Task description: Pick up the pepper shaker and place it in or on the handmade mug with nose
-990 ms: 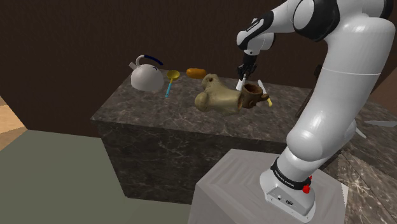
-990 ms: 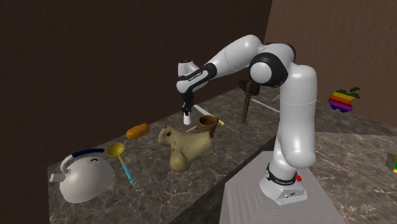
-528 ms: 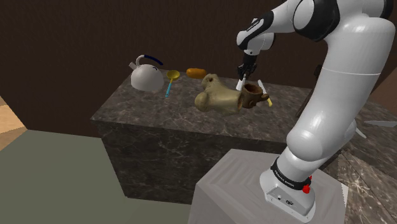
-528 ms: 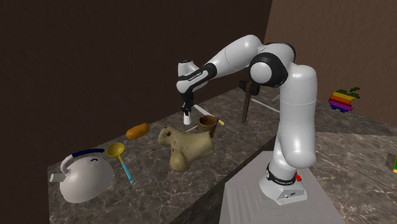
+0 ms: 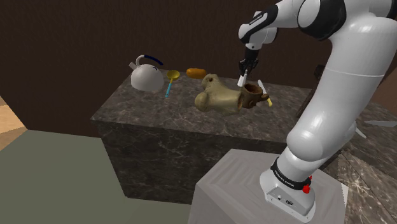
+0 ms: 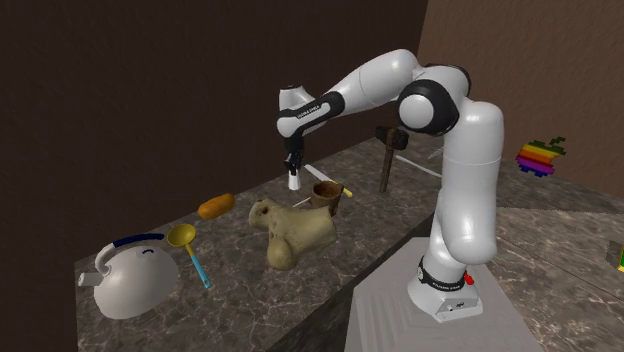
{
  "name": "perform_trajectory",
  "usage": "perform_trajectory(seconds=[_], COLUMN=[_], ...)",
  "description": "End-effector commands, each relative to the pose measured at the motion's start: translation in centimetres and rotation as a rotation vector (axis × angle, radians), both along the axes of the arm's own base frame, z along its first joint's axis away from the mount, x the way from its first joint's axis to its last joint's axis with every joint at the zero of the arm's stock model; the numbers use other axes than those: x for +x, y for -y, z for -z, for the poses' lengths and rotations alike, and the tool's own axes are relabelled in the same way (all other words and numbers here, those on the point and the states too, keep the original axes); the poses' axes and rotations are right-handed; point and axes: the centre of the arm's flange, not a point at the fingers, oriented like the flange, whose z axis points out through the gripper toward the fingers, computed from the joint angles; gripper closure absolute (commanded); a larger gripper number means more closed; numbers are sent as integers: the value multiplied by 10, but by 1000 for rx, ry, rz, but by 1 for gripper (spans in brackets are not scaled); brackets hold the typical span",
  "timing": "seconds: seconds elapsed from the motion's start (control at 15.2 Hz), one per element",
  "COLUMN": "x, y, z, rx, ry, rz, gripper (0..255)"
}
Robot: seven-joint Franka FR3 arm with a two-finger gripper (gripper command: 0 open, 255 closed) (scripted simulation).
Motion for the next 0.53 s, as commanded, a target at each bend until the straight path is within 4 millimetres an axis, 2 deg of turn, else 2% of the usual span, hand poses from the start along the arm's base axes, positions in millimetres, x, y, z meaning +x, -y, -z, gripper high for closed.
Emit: perform_trajectory(seconds=[0.0, 0.46], x=[0, 0], y=[-1, -1], z=[-11, -48], rx=[0, 0], ry=[0, 0], rz=[0, 0], gripper=[255, 255])
